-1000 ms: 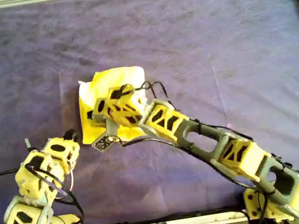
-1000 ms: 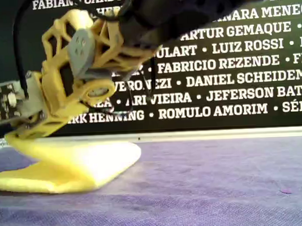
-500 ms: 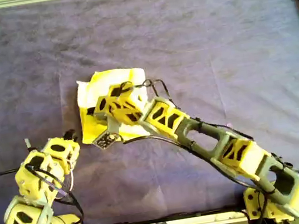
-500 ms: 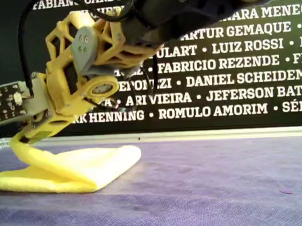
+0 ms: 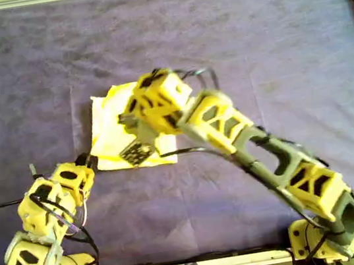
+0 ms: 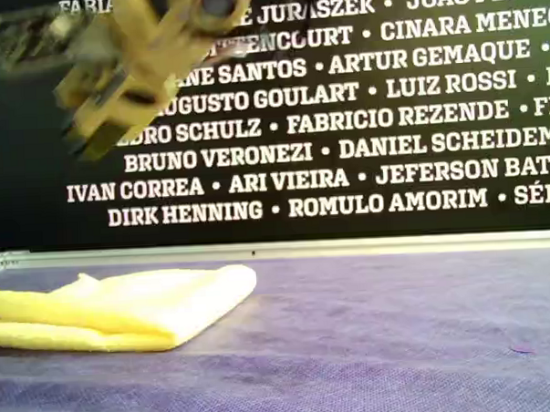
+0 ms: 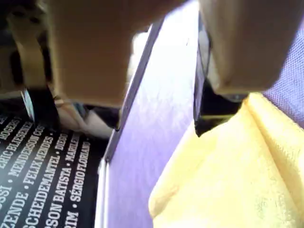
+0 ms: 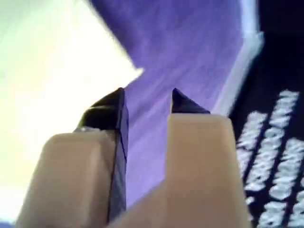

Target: Fold a cloth

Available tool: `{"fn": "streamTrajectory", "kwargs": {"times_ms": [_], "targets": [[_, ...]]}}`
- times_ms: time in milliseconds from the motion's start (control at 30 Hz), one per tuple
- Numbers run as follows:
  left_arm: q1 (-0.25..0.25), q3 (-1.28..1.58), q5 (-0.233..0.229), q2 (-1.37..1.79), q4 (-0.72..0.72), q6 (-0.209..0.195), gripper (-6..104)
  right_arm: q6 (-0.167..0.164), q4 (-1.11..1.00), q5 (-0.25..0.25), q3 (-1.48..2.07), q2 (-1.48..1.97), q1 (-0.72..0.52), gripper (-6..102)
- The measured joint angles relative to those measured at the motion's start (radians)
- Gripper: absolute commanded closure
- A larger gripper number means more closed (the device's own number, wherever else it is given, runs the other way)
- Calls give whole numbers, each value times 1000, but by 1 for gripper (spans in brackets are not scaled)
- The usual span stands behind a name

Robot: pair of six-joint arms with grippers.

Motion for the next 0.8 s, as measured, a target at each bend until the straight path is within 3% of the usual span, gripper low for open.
{"fn": "streamTrajectory", "kwargs": {"times_ms": [133,367,433,633,800], "targets": [[0,0,0,0,0,0,44,3,308,2,-2,71,-69,61],[2,0,-11,0,0,0,44,12,489,2,0,120,-279,100],[38,0,-32,0,0,2,44,11,494,2,9,172,-356,98],[218,0,-124,0,0,2,44,12,503,2,239,434,-529,94],[252,0,-135,0,0,-3,44,-3,503,2,597,755,-699,94]]}}
